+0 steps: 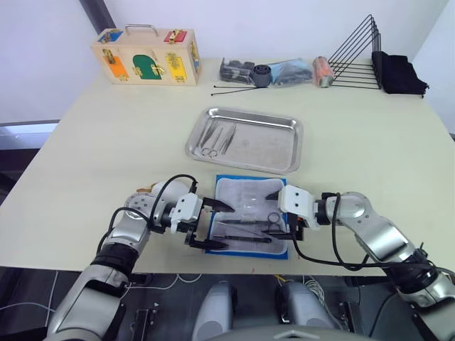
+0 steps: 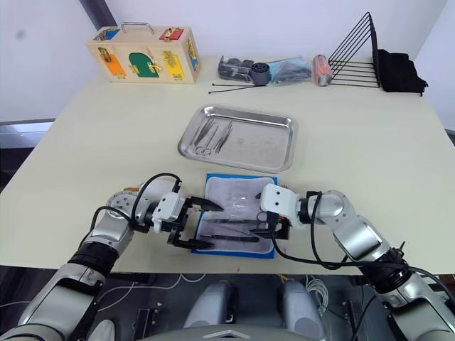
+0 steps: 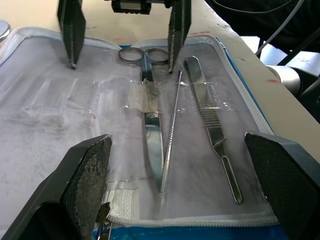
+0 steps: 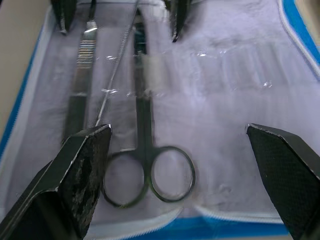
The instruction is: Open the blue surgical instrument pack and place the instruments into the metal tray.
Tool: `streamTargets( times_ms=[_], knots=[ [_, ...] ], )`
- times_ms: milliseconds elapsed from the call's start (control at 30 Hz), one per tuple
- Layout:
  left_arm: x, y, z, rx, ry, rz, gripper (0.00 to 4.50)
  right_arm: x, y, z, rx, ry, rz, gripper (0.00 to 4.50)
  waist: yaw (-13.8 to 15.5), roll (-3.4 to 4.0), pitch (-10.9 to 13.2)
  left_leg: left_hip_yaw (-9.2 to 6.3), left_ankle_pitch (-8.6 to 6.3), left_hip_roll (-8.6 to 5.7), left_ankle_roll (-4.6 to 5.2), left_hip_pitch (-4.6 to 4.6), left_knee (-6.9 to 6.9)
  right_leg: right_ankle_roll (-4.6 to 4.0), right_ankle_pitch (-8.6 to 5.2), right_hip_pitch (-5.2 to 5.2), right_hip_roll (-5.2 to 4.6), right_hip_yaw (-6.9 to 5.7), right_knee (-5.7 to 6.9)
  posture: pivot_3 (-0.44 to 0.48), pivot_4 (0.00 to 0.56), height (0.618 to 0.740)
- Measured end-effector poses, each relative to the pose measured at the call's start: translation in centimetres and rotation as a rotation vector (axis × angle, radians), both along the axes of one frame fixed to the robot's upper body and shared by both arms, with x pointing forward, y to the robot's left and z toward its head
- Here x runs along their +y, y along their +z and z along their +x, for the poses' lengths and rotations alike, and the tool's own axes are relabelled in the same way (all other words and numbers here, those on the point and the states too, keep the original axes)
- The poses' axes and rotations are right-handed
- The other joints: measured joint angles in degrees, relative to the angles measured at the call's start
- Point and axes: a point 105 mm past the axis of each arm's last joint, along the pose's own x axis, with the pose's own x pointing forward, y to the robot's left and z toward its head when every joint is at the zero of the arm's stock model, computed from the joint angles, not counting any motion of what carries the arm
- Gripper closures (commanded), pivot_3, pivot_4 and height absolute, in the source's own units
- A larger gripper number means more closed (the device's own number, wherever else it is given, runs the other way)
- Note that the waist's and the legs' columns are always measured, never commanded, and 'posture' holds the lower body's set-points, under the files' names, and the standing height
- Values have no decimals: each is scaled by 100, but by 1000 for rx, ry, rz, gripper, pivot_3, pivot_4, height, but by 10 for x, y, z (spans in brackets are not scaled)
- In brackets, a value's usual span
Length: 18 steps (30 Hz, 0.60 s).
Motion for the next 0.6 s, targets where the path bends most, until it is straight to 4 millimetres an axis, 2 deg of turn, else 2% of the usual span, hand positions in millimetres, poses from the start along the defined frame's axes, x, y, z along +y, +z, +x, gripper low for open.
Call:
streamTargets(
  times_ms=[33, 133, 200, 400, 433, 600],
  knots=[
    [0, 0, 0, 1, 2, -1, 32, 2, -1, 1, 7, -10, 0, 0, -2, 1, -8, 1, 0, 0, 1, 0, 0, 0, 0, 0, 0, 1, 0, 0, 150, 740],
    [0, -1, 0, 4, 7, 2, 0, 4, -2, 1, 29, -22, -6, 778, -8, 1, -34, 2, -2, 1, 3, 1, 0, 0, 0, 0, 1, 2, -1, 0, 150, 740],
    [0, -2, 0, 8, 9, 3, 0, 6, -3, -2, 46, -18, -11, 1864, -8, 2, -48, 2, -2, 1, 4, 2, 0, 0, 0, 1, 1, 2, -1, 0, 150, 740],
    [1, -3, -1, 12, 16, 1, 0, 11, -6, -14, 82, 37, -31, 4355, -23, 1, -67, 1, -4, 2, 7, 3, 0, 0, 0, 2, 2, 2, -1, 0, 150, 740],
    [1, -3, -1, 13, 17, 1, 0, 11, -6, -14, 82, 37, -31, 4480, -29, 2, -69, 2, -4, 2, 7, 3, 0, 0, -1, 2, 2, 2, -1, 0, 150, 740],
    [1, -3, -1, 14, 17, 2, 0, 11, -6, -14, 83, 37, -32, 4480, -33, 2, -73, 1, -4, 1, 7, 3, 0, 0, -1, 3, 2, 1, -2, 0, 150, 740]
  ],
)
